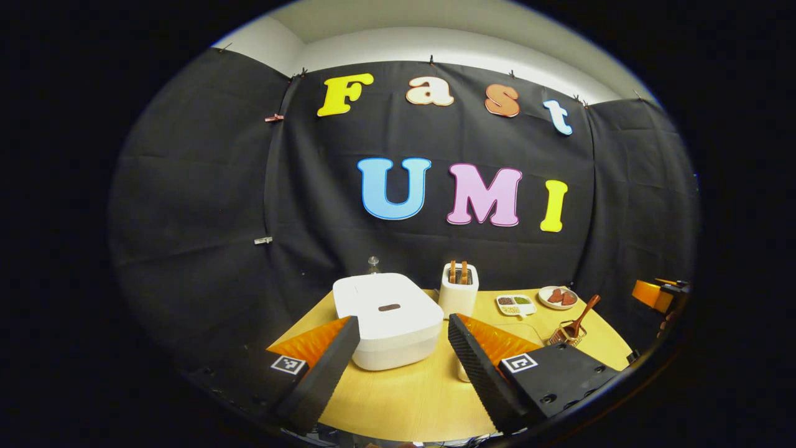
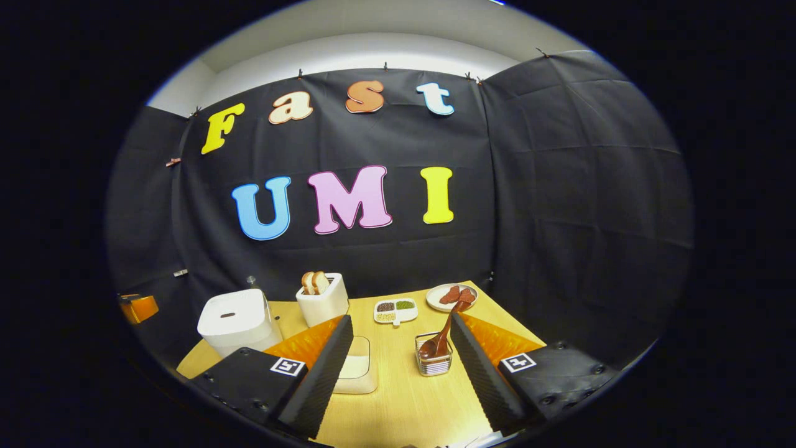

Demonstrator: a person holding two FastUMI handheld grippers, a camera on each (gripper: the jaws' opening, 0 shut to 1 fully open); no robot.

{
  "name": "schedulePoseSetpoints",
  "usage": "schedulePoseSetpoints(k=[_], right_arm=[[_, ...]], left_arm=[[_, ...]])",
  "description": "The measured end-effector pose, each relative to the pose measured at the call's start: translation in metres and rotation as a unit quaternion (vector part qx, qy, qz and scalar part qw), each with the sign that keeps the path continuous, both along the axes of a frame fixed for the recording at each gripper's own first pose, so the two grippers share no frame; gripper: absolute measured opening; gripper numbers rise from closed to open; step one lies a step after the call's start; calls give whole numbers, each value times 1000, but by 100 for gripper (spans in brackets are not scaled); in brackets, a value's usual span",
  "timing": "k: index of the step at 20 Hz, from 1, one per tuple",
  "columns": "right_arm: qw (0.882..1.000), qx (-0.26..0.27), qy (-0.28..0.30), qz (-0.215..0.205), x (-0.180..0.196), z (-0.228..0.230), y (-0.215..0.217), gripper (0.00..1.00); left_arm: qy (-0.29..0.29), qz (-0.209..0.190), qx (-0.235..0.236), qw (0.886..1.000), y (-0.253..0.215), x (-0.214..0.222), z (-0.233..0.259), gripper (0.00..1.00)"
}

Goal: Close the left gripper, press the button to open the rice cooker; take a wooden spoon from the chopstick holder with the right hand, scoop a spoonful of rice and pour it into the rice cooker, then put the wooden spoon back into the chopstick holder.

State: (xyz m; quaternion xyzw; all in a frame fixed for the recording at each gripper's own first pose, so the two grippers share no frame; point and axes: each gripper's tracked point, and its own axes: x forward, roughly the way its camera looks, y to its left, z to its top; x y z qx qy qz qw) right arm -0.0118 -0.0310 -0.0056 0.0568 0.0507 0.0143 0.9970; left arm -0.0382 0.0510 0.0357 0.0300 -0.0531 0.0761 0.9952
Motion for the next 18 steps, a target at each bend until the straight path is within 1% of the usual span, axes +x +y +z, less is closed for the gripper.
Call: schedulePoseSetpoints(k=[2, 5, 7, 9, 12, 15, 18], right_arm=[[1000, -2, 9, -3, -14, -9, 9, 98], [999, 3, 53, 11, -31, -37, 36, 98], [998, 1, 65, 23, -37, -42, 48, 99], [997, -7, 67, 36, -44, -47, 62, 98], [996, -22, 71, 50, -49, -55, 75, 98], [996, -8, 77, 53, -46, -58, 84, 98], [996, -4, 79, 51, -44, -60, 84, 98]], left_arm=[[-1, 3, -8, 1000, 1, -1, -10, 98], [17, 11, -29, 999, 2, 3, -33, 99], [33, 5, -47, 998, -2, 7, -47, 98], [49, -6, -54, 997, -4, 11, -57, 96], [61, -12, -52, 997, -2, 16, -63, 96], [73, -21, -46, 996, -7, 18, -69, 95], [70, -28, -28, 997, -9, 18, -67, 95]])
